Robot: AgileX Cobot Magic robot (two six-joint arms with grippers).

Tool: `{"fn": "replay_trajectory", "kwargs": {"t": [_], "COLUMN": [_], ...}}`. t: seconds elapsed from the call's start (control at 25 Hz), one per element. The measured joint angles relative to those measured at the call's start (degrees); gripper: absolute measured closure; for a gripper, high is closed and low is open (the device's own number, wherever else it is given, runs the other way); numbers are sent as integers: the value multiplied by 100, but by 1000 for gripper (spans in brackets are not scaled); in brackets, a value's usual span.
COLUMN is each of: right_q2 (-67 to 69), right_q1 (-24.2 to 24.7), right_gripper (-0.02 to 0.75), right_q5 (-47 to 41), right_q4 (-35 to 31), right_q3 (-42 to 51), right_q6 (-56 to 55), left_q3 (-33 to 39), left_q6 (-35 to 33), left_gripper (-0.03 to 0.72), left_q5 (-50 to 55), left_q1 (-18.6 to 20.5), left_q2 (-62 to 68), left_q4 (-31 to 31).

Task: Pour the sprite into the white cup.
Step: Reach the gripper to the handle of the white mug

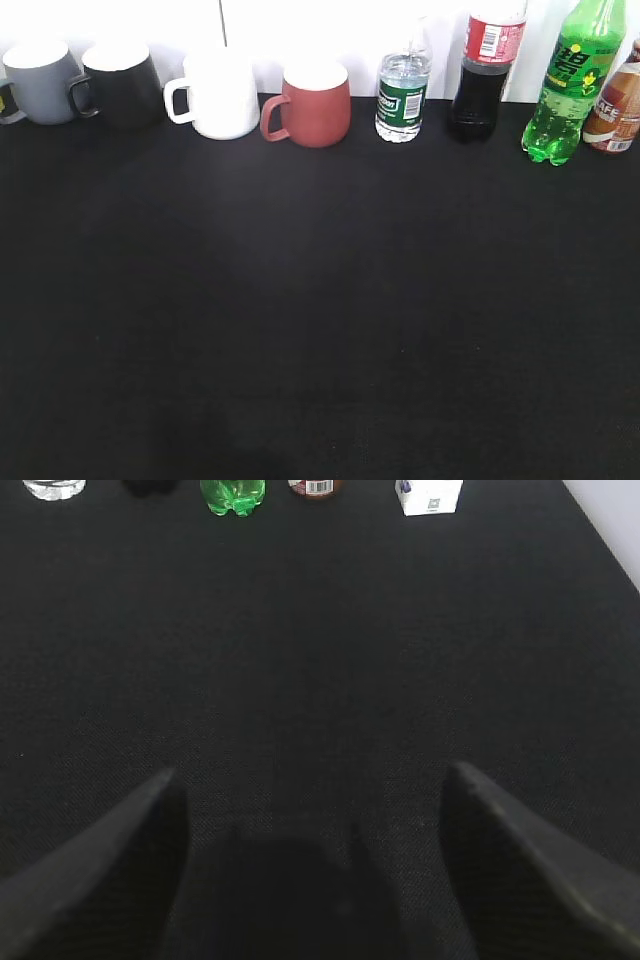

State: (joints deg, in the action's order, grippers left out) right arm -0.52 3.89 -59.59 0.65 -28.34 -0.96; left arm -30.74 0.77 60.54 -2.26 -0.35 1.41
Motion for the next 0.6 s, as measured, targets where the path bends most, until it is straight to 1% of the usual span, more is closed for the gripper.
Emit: {"fn": "replay_trajectory", "kwargs": {"t": [0.16,0.28,0.32,0.44,0.52,0.6], "right_q2": [0,0,0,0,0,0], "right_q1": [0,0,0,0,0,0], "right_gripper": [151,151,151,151,151,151], "right_q5": [0,0,0,0,0,0], "right_q4": [0,0,0,0,0,0], "right_q3": [0,0,0,0,0,0], "right_q6": [0,0,0,0,0,0], "left_q3": [0,-7,-68,-115,0,117], "left_q6": [0,0,0,0,0,0], "left_gripper": [86,126,129,137,138,138], "left_q5": [0,-12,-186,-2543,-3539,-4337], "left_q1": [0,0,0,0,0,0], "left_q2": [0,0,0,163,855,1848], "left_q4": [0,0,0,-83,-86,-105]}}
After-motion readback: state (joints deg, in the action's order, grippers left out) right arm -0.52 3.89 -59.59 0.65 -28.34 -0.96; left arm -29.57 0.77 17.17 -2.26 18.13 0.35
